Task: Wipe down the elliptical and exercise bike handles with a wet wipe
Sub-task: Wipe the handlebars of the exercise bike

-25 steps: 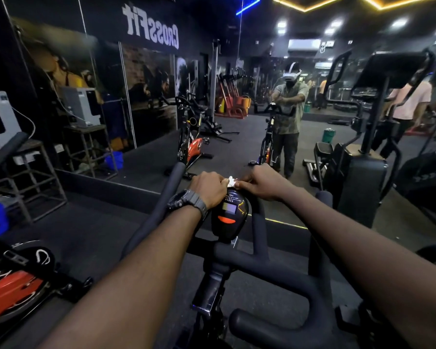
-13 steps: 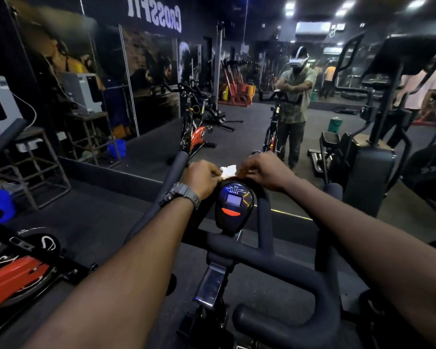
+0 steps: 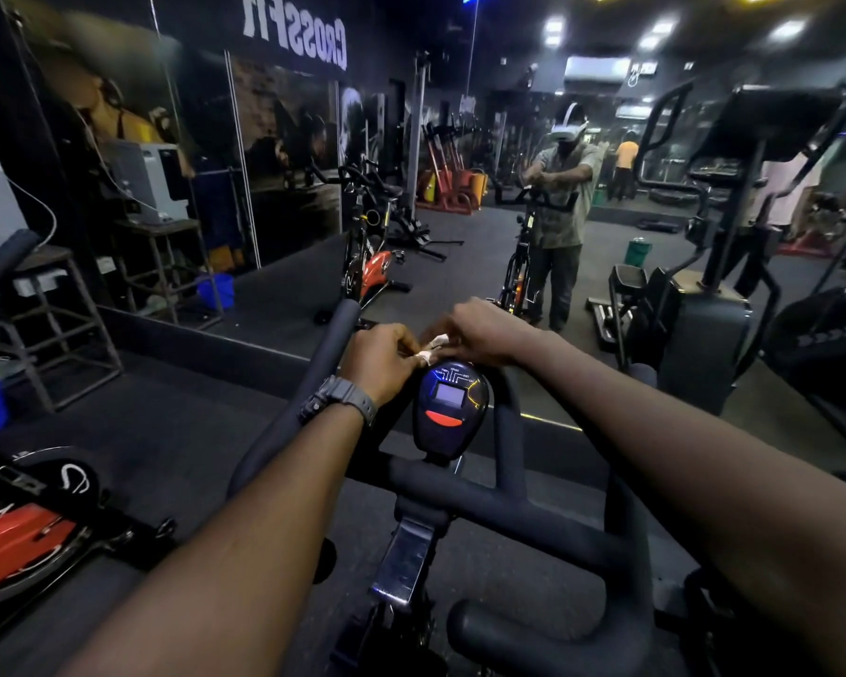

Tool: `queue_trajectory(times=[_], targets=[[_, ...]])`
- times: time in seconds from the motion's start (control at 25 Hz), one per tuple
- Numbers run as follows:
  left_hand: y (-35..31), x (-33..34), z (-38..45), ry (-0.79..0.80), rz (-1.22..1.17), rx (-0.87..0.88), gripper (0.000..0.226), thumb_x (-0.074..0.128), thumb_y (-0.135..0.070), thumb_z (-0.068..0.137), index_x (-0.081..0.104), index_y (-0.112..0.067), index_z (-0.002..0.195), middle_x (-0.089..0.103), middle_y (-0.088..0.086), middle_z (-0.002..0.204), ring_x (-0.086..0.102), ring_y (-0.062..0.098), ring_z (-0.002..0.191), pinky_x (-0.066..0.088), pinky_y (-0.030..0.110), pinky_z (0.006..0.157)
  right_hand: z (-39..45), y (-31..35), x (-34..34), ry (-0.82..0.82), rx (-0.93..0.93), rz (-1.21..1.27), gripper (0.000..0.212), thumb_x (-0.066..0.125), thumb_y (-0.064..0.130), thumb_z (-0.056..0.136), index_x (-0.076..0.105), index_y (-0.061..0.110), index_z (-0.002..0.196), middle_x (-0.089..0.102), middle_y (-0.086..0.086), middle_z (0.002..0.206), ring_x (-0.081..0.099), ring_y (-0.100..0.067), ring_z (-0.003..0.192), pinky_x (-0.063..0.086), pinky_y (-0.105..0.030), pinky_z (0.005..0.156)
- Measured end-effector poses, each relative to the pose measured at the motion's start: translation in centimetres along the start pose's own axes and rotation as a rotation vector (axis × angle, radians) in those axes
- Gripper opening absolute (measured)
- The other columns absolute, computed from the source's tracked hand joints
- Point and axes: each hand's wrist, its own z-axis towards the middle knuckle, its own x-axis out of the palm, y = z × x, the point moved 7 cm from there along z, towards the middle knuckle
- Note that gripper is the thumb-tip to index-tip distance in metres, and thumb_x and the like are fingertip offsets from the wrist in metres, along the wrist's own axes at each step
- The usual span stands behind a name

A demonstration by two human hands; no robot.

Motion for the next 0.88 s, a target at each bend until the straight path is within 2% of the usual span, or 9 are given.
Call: queue_trajectory(times=[0.12,0.2,0.32,0.44,0.52,0.64,0.76,0.88], targets=[[0.3,0.0,-0.5,-0.014,-0.067,-0.024,0.018,0.085,-0.028,0.071,0.069,-0.022,0.075,0.074,-0.006,0.078,0.07,0.011,0.077,0.058,0.035,0.076,-0.1,0.0,0.6,-0.027,-0.025,0.011,0.029,0.063,0.043,0.093,0.073,0.023,0.11,0.071,0.001,0.108,0.062,-0.022,0.1,0.047,-0.029,0.084],[0.6,0.1,-0.8,0.012,-0.112,-0.042,0.02,0.085,-0.021,0.071,0.066,-0.02,0.077,0.074,-0.005,0.079,0.07,0.011,0.078,0.059,0.036,0.078,-0.1,-0.2,0.7,-0.074,-0.01,0.023,0.024,0.063,0.038,0.093,0.073,0.019,0.104,0.069,0.0,0.103,0.061,-0.021,0.097,0.044,-0.027,0.08],[0.7,0.1,-1.4,0.03,-0.042,-0.022,0.016,0.084,-0.027,0.074,0.076,-0.019,0.085,0.076,-0.002,0.083,0.071,0.012,0.079,0.059,0.033,0.078,-1.0,-2.0,0.2,-0.118,0.05,0.042,0.02,0.066,0.029,0.092,0.069,0.01,0.096,0.065,-0.006,0.092,0.062,-0.027,0.088,0.033,-0.023,0.071],[0.7,0.0,-1.5,0.061,0.005,-0.021,0.019,0.084,-0.027,0.074,0.079,-0.021,0.091,0.077,0.001,0.087,0.072,0.015,0.083,0.059,0.033,0.079,-2.8,-4.4,-0.6,-0.083,0.167,0.075,0.021,0.066,0.031,0.093,0.066,0.011,0.091,0.06,0.005,0.079,0.063,-0.025,0.079,0.035,-0.025,0.067],[0.4,-0.1,-1.3,0.092,0.076,0.0,0.018,0.082,-0.024,0.074,0.079,-0.02,0.092,0.077,0.003,0.089,0.072,0.02,0.086,0.059,0.034,0.079,-2.1,-3.1,-0.6,-0.025,0.177,0.067,0.022,0.067,0.037,0.092,0.067,0.015,0.092,0.061,0.007,0.077,0.064,-0.022,0.076,0.041,-0.028,0.067],[0.2,-0.2,-1.3,0.138,0.158,0.037,0.016,0.078,-0.022,0.077,0.078,-0.018,0.092,0.077,0.004,0.088,0.072,0.022,0.089,0.058,0.033,0.078,0.2,-0.3,0.1,-0.035,0.1,0.074,0.022,0.071,0.036,0.09,0.073,0.019,0.104,0.075,0.002,0.094,0.068,-0.018,0.088,0.043,-0.023,0.072],[0.1,-0.3,-1.8,0.157,0.114,0.017,0.027,0.081,-0.018,0.077,0.077,-0.018,0.104,0.077,0.004,0.097,0.071,0.018,0.094,0.057,0.032,0.085,-2.1,-2.1,-0.3,-0.095,0.143,0.04,0.025,0.069,0.039,0.09,0.076,0.025,0.109,0.077,-0.001,0.096,0.071,-0.022,0.09,0.042,-0.023,0.069],[-0.5,-0.2,-2.3,0.142,0.118,0.051,0.032,0.083,-0.016,0.074,0.077,-0.021,0.105,0.077,0.004,0.099,0.071,0.02,0.097,0.057,0.034,0.087,-5.9,-4.4,-0.5,-0.139,0.196,0.029,0.027,0.067,0.038,0.091,0.076,0.021,0.11,0.076,-0.007,0.094,0.071,-0.027,0.088,0.043,-0.025,0.066]])
